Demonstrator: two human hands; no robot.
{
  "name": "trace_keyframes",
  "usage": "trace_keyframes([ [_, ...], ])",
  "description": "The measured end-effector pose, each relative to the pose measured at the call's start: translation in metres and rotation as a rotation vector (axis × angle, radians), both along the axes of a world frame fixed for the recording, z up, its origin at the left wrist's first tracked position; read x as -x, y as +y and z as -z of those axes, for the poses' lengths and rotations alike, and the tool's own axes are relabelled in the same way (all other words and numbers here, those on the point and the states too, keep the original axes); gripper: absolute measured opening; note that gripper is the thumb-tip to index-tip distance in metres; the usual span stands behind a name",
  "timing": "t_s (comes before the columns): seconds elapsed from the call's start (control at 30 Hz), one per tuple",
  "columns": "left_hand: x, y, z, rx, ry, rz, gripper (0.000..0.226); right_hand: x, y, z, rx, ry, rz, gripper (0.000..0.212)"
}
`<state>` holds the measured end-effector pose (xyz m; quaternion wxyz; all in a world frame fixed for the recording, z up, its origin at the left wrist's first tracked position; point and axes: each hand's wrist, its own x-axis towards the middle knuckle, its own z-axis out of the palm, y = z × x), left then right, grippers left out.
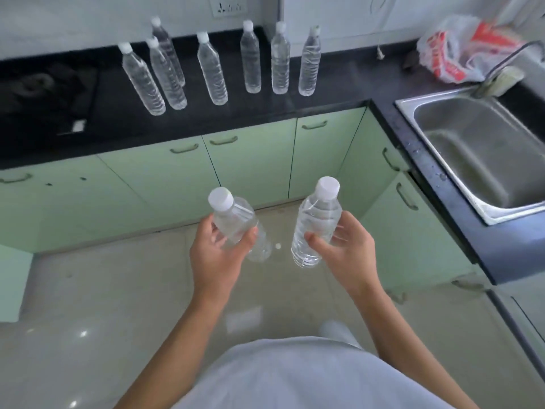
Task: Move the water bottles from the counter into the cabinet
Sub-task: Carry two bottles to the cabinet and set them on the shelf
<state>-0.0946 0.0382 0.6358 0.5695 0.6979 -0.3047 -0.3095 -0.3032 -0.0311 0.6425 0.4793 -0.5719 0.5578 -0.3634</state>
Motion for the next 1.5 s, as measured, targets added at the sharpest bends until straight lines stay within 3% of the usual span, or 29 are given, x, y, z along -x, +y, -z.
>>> trace_keyframes([
  [0.13,-0.017,0.008,-0.017,-0.027,-0.076,-0.076,0.062,-0.013,-0.016,-0.019,0.039,0.026,-0.062,0.036],
  [0.3,-0.026,0.019,-0.031,-0.049,-0.135,-0.273,0.048,-0.043,-0.046,-0.027,0.063,0.071,-0.219,0.036],
  [0.57,-0.012,0.099,-0.018,-0.203,-0.068,-0.842,0.057,-0.125,-0.052,-0.011,0.095,0.146,-0.801,0.04],
  [0.87,0.064,0.26,-0.026,-0.324,-0.011,-1.5,0.055,-0.216,0.091,-0.014,0.109,0.08,-1.477,0.035],
  [1.03,0.105,0.34,-0.031,-0.358,-0.001,-1.764,0.058,-0.235,0.199,-0.021,0.115,0.024,-1.714,0.039],
  [1.2,0.103,0.404,-0.022,-0.358,0.026,-1.838,0.057,-0.246,0.272,-0.014,0.083,0.015,-1.772,0.035],
  [1.5,0.02,0.45,-0.013,-0.319,0.014,-1.617,0.058,-0.292,0.296,-0.006,0.081,0.073,-1.613,0.034],
])
